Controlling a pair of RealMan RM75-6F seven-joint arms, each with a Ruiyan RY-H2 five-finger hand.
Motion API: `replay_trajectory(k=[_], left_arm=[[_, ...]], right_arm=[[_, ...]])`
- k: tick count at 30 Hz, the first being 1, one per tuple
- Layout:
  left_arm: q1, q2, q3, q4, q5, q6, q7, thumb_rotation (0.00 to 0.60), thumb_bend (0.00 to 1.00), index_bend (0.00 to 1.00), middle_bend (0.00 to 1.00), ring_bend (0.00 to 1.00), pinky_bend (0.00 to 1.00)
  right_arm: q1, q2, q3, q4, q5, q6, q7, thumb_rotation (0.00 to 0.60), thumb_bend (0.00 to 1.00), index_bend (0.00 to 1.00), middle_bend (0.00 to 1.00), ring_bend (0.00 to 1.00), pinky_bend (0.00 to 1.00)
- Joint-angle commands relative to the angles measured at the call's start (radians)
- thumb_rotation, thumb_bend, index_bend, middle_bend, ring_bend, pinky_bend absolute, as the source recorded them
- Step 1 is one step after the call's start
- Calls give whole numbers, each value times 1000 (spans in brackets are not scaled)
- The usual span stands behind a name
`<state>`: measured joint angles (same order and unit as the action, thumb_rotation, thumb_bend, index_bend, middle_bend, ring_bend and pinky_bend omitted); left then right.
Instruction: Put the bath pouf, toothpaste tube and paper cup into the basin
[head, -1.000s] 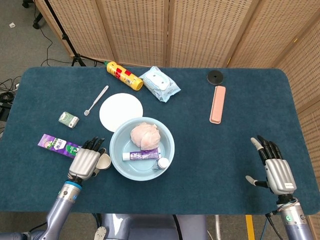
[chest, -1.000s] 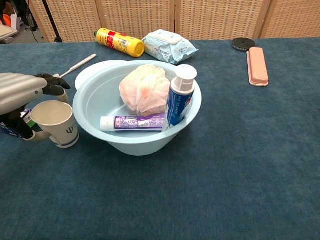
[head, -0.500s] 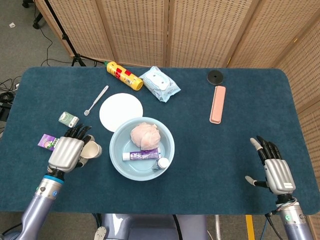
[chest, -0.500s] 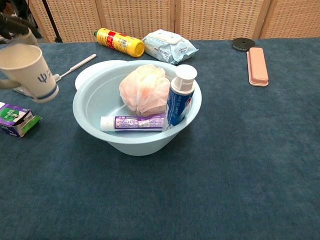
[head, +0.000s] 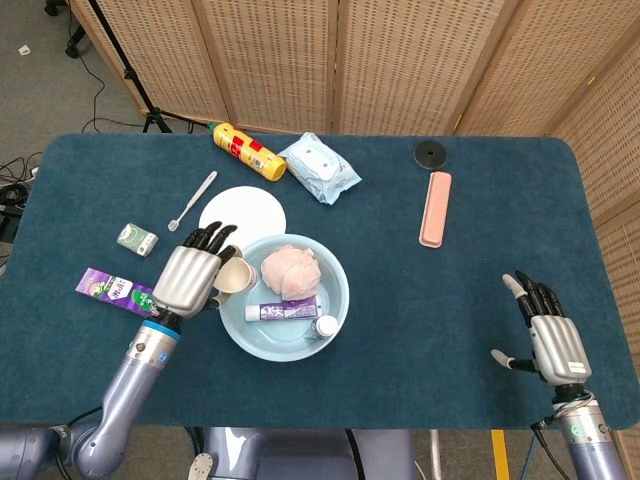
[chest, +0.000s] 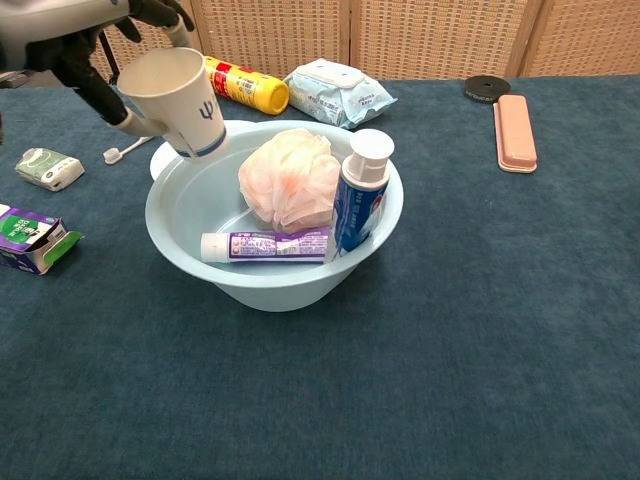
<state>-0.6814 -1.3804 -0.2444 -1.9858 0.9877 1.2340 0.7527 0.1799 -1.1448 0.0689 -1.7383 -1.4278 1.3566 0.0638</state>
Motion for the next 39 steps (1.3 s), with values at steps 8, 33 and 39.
replay_trajectory(k=[8, 33, 39], left_arm=[[-59, -93, -10, 72, -31, 26, 33, 600, 73, 118, 0, 0, 54], [269, 255, 301, 77, 335, 205, -214, 600, 65, 74, 0, 0, 0], [360, 264, 353, 99, 419, 271, -264, 600, 81, 74, 0, 0, 0]], right_arm=[[6, -4, 10, 27, 25, -27, 30, 600, 53, 30, 0, 0, 0], [2, -23, -4, -14, 8, -12, -126, 600, 53, 30, 0, 0, 0], [-6, -17, -7, -33, 1, 4, -156, 600, 53, 30, 0, 0, 0]])
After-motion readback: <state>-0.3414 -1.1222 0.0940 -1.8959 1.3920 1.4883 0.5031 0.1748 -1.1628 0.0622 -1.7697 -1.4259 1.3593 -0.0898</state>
